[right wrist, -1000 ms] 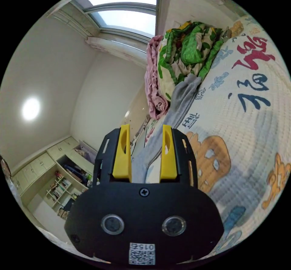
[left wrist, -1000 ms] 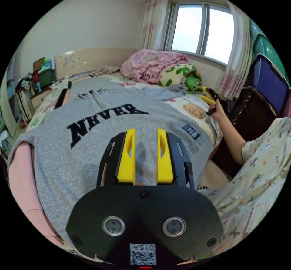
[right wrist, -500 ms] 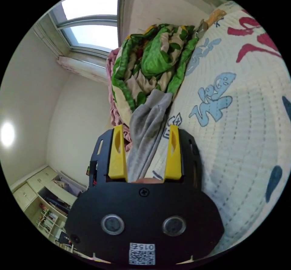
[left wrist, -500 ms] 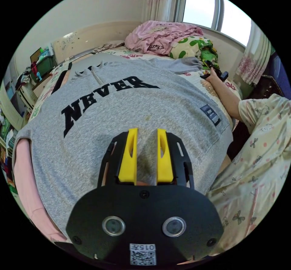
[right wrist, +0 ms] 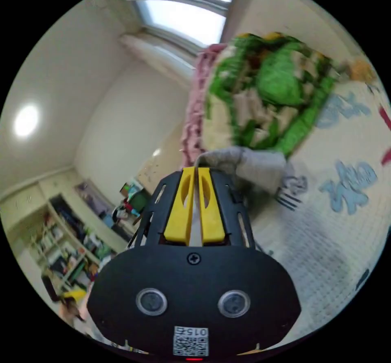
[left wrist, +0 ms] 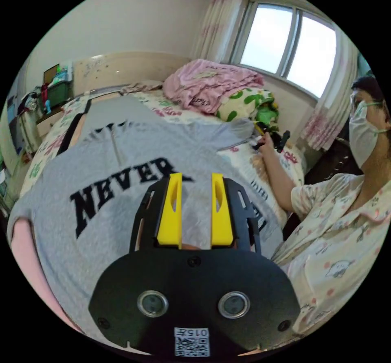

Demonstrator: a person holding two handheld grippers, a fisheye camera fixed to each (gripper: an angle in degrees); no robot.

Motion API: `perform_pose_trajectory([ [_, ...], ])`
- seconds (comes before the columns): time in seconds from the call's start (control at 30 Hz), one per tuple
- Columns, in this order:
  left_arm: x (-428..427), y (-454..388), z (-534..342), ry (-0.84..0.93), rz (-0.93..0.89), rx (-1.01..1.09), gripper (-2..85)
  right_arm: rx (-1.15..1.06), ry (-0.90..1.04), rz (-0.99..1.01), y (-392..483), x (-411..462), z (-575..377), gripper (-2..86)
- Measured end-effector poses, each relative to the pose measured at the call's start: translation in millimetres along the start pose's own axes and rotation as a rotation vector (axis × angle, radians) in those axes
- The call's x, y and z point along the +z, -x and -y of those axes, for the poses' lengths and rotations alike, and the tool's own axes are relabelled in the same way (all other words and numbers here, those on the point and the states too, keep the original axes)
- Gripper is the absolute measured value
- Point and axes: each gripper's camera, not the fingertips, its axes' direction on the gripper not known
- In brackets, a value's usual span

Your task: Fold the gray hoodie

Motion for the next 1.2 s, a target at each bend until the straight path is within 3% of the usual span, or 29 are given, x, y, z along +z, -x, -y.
perform_pose_trajectory([
  [0.1,8,20,37,-0.168,-0.124,-0.059,12.8,-0.359,0.223,0.244,91,30,-40,0.5],
  [0.2,20,43,64,-0.294,-0.132,-0.137,13.1,-0.645,0.596,0.519,156,68,-116,0.3],
  [0.27,28,55,78,-0.310,-0.110,-0.153,13.2,-0.815,0.865,0.627,178,83,-182,0.2],
  [0.37,47,71,101,-0.199,-0.025,-0.124,13.4,-0.951,1.034,0.708,173,77,-228,-0.1],
  [0.6,138,81,139,0.184,0.087,-0.019,16.0,-0.873,1.038,0.839,130,64,-252,-0.2],
  [0.73,184,61,144,0.388,0.207,0.081,14.1,-0.773,0.913,0.782,89,56,-246,1.3],
  [0.83,152,52,134,0.334,0.266,0.103,7.3,-0.729,0.827,0.671,59,51,-245,4.1],
  [0.93,54,52,104,0.142,0.346,0.039,5.4,-0.709,0.753,0.555,32,44,-248,7.3],
  [1.07,-114,43,8,-0.151,0.374,-0.106,3.1,-0.712,0.698,0.550,17,48,-266,11.1],
  [1.2,-217,8,-98,-0.218,0.572,-0.155,2.0,-0.790,0.780,0.535,19,70,-299,13.3],
])
